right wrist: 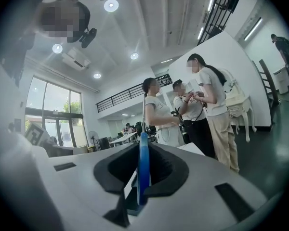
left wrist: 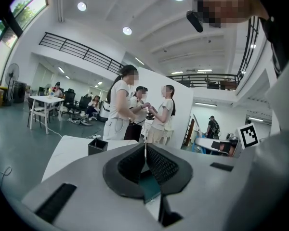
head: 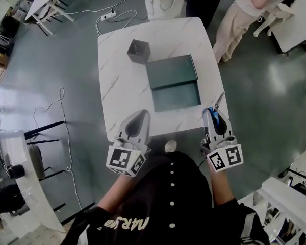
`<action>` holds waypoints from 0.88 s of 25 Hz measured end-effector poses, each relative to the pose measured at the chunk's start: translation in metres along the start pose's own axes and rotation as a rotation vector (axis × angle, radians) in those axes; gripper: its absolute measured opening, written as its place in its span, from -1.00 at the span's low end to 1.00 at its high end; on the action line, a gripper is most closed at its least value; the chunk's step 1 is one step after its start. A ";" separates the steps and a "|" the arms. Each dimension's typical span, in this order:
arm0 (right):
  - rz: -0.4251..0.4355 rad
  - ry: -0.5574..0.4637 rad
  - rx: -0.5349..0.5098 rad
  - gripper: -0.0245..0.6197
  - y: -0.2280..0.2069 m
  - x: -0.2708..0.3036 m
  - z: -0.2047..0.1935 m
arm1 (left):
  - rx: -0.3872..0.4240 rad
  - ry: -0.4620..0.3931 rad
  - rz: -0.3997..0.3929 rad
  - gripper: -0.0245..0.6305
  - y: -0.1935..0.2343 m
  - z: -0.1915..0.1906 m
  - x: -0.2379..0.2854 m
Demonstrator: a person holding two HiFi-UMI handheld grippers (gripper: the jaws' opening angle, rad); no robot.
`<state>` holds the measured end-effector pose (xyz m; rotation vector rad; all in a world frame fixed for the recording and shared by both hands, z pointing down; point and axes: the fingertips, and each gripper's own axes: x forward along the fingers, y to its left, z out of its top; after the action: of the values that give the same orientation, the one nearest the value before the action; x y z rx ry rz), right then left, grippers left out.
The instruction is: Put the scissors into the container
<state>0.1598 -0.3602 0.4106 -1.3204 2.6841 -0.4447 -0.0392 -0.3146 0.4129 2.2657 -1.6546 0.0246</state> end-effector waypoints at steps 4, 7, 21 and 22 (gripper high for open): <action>0.021 0.027 -0.048 -0.74 0.001 0.024 0.003 | -0.002 -0.012 -0.012 -0.82 0.013 0.012 0.018; 0.034 0.058 -0.060 -0.74 0.001 0.040 0.000 | -0.007 -0.022 -0.022 -0.82 0.020 0.018 0.028; 0.042 0.252 0.081 -0.74 -0.013 0.082 -0.082 | -0.070 0.080 0.002 -0.82 0.046 -0.019 0.046; 0.049 0.267 0.072 -0.74 -0.014 0.085 -0.088 | -0.073 0.087 0.002 -0.82 0.046 -0.022 0.047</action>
<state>0.0978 -0.4165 0.5004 -1.2527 2.8715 -0.7538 -0.0630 -0.3643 0.4556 2.1777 -1.5868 0.0609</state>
